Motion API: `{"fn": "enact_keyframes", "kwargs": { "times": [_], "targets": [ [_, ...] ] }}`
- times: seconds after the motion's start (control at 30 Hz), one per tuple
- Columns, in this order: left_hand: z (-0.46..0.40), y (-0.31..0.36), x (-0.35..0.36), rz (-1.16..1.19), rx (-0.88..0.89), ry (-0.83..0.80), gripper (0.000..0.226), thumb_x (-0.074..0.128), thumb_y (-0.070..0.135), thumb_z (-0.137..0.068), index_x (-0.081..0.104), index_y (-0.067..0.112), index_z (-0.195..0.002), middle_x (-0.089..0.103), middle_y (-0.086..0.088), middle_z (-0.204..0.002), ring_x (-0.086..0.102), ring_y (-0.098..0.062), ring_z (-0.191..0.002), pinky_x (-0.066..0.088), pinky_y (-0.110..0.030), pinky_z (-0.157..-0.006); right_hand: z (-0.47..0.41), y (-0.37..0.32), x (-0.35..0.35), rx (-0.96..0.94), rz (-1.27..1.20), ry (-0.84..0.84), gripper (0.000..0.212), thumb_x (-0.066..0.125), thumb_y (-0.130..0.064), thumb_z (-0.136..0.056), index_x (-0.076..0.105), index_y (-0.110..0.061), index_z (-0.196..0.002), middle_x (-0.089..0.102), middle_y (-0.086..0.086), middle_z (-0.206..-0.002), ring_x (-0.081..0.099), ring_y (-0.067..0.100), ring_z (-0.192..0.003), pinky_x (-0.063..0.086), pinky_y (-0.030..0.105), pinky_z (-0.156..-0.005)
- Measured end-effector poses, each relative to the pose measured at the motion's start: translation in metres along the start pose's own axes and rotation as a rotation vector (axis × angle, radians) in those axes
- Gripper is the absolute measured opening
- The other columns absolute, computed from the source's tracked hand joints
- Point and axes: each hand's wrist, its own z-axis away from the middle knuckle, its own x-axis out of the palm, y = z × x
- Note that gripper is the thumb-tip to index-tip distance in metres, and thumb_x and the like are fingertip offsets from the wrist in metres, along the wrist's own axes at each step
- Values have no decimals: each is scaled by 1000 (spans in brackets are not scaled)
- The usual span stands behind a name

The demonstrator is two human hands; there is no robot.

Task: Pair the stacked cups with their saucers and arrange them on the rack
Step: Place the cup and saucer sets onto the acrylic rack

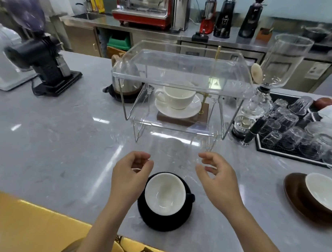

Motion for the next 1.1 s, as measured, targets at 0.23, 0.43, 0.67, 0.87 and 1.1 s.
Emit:
{"fn": "enact_keyframes", "kwargs": {
  "times": [0.23, 0.43, 0.67, 0.87, 1.1],
  "targets": [
    [17, -25, -10, -67, -64, -50, 14, 77, 18, -85, 73, 31, -87, 75, 10, -83, 67, 5, -75, 48, -16, -65, 25, 20, 4, 117, -9, -12, 25, 69, -21, -89, 62, -42, -101, 65, -15, -108, 65, 5, -101, 49, 15, -81],
    [24, -39, -13, -89, -90, -96, 13, 78, 23, -83, 72, 34, -88, 72, 26, -85, 67, 4, -79, 48, -11, -60, 40, 30, 8, 189, 25, -32, 22, 70, -34, -88, 61, -42, -107, 64, -16, -109, 63, 2, -101, 48, 15, -80],
    [28, -56, -18, -149, -162, -119, 31, 81, 44, -75, 70, 34, -103, 72, 13, -95, 67, -8, -89, 50, -24, -69, 52, 42, 15, 284, 79, -41, 44, 69, -56, -80, 58, -35, -119, 59, -24, -113, 60, -1, -101, 47, 12, -72],
    [28, -63, -24, -154, -248, -188, 42, 81, 46, -76, 66, 34, -113, 67, 19, -108, 66, -7, -94, 53, -27, -68, 53, 45, 21, 403, 57, -98, 58, 70, -62, -76, 51, -35, -124, 57, -17, -116, 59, 0, -100, 45, 14, -68],
    [26, -69, -26, 44, -409, -260, 40, 85, 35, -78, 67, 29, -113, 73, 5, -110, 73, -17, -95, 62, -30, -66, 52, 51, 25, 495, -10, -121, 64, 72, -61, -76, 50, -31, -128, 60, -7, -119, 63, 12, -105, 56, 36, -88]
  ]
}}
